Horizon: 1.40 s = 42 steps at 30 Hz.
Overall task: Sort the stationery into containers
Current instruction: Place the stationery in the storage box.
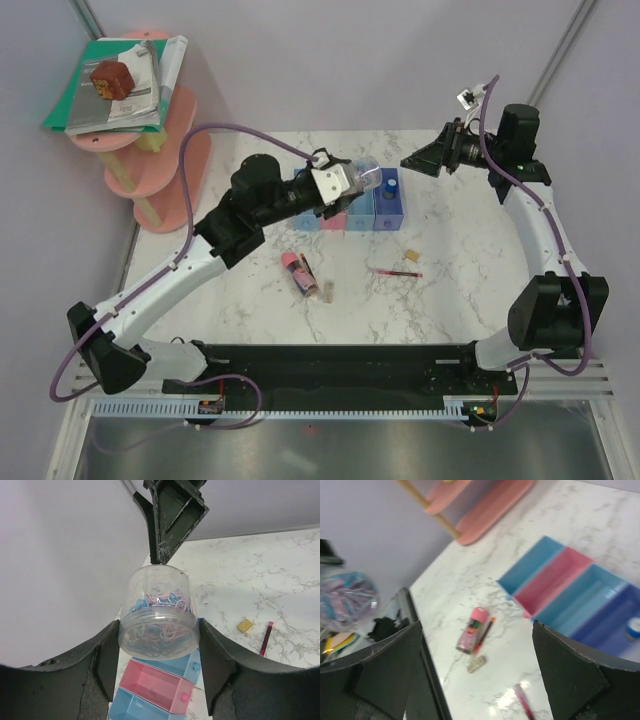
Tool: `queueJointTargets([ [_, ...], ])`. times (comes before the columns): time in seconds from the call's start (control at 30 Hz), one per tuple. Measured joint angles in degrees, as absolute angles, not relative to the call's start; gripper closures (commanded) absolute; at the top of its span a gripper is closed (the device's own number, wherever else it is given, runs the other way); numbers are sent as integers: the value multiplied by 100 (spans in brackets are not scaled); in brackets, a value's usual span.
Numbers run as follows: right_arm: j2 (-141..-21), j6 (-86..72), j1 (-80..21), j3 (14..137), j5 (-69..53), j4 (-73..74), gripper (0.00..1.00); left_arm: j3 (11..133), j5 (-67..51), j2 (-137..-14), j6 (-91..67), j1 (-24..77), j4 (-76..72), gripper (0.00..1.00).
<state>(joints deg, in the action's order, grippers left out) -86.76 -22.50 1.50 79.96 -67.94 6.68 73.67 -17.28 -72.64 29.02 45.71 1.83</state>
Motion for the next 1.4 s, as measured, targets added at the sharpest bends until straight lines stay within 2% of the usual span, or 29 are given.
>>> queueJointTargets([
  [0.23, -8442, 451, 222, 8289, -5011, 2991, 2, 9432, -1997, -8576, 3199, 4484, 1697, 98],
  [0.43, -7599, 1962, 167, 7850, -3385, 3599, 2, 10969, -2121, -9732, 3621, 4469, 2976, 98],
  [0.57, -7004, 2781, 167, 7616, -2460, 3754, 2, 11380, -2163, -10202, 4040, 4431, 3592, 98],
  [1.0, -6086, 3739, 167, 7251, -941, 3872, 2, 13253, -2255, -12337, 5380, 4117, 4346, 98],
  [1.4, -5800, 3747, 165, 7203, -661, 4202, 2, 13633, -2410, -13369, 6676, 4064, 4473, 98],
])
